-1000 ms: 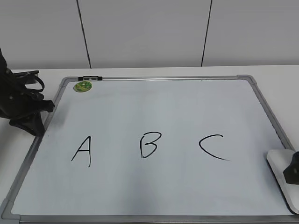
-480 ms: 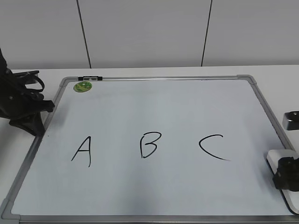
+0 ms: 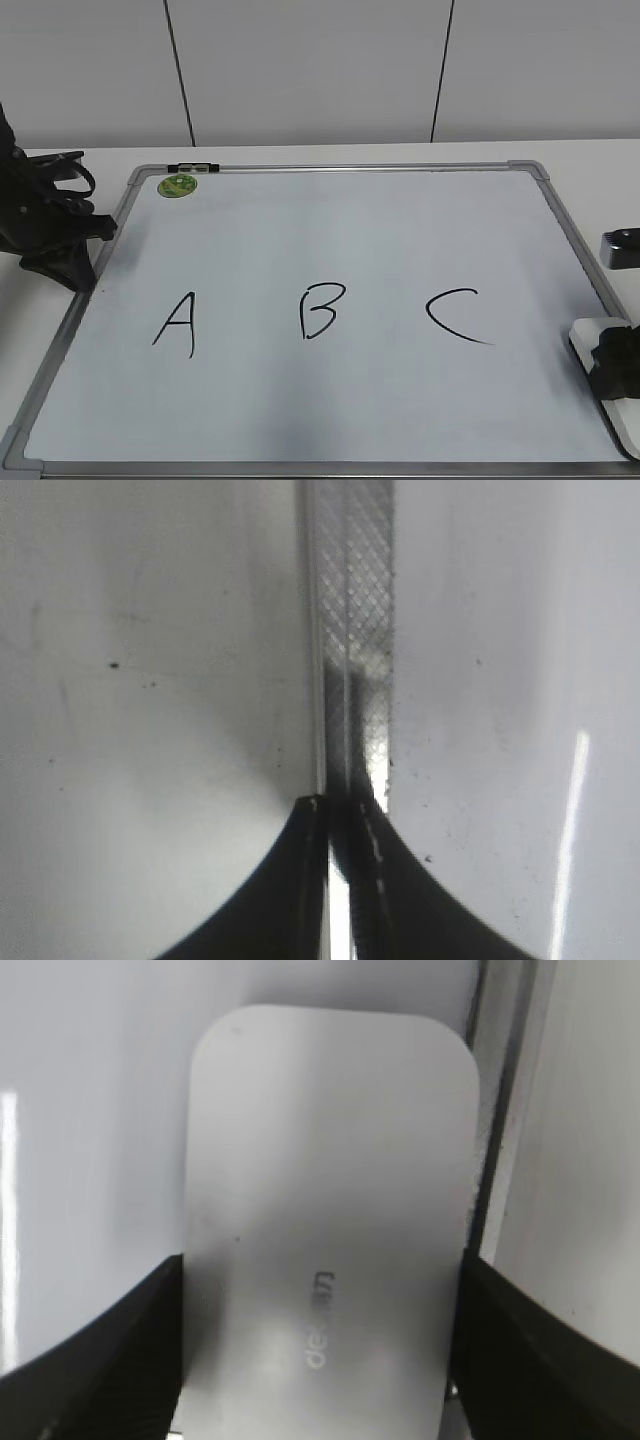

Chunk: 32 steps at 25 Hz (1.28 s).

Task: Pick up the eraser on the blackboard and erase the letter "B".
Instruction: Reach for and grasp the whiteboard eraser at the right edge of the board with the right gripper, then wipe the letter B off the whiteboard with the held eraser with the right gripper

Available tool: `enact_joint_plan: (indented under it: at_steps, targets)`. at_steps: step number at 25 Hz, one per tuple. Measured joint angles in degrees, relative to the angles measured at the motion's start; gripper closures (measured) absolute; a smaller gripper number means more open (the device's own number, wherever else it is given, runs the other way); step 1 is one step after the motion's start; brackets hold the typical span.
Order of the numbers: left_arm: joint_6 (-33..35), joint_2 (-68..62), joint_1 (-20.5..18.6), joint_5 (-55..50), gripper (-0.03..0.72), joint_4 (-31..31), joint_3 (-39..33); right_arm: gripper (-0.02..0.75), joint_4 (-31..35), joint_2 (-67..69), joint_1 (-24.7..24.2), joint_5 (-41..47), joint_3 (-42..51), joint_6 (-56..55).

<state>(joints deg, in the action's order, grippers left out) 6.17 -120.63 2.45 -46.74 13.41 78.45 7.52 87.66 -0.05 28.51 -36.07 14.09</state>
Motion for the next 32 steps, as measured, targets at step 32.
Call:
enact_joint_plan:
  at_steps: [32]
  targets:
    - [0.0,0.0,0.09,0.0,0.652,0.0,0.1,0.195,8.13,8.84,22.01,18.76,-30.22,6.16]
